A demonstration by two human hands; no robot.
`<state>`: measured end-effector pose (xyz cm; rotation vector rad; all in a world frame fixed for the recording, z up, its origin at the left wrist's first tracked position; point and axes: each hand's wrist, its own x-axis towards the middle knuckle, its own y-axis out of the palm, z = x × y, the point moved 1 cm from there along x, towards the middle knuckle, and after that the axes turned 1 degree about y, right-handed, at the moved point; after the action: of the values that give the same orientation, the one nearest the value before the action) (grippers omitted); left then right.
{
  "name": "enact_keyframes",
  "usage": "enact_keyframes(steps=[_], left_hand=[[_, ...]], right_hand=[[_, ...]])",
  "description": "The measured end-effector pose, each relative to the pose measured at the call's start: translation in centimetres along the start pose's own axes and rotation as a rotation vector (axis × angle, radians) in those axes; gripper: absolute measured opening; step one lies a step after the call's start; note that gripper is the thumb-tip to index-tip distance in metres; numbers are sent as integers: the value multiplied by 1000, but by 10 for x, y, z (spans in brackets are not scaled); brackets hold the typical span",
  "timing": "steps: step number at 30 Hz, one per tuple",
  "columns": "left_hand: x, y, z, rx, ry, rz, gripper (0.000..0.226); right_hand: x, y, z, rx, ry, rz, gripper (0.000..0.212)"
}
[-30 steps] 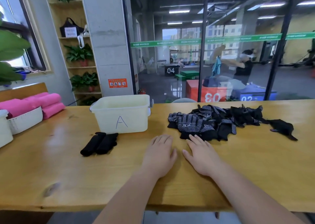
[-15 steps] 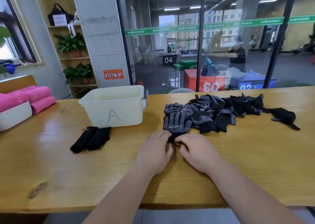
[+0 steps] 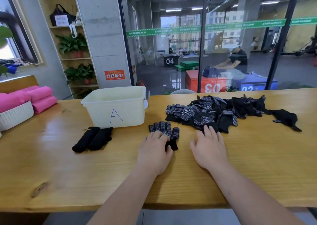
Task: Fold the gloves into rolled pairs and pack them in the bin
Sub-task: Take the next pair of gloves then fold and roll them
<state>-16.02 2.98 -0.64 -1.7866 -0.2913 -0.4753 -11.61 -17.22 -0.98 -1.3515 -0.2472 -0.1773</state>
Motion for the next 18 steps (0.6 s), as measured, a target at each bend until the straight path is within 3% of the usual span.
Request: enact_keyframes(steps=[3,6,12,18], left_hand=[[1,0,1,-29,-2,18,32],[1,1,1,-7,-56,7,33],[1,1,1,20,-46,-19,33],[0,-2,-2,-44,36,3,29]], right_hand=[[0,1,1,-42,43,10,59],[-2,2,1,-94,47,-102,51],[-3,-3,5,-36,-178,-174,28],[-5,-9,7,126,-316,-152,28]])
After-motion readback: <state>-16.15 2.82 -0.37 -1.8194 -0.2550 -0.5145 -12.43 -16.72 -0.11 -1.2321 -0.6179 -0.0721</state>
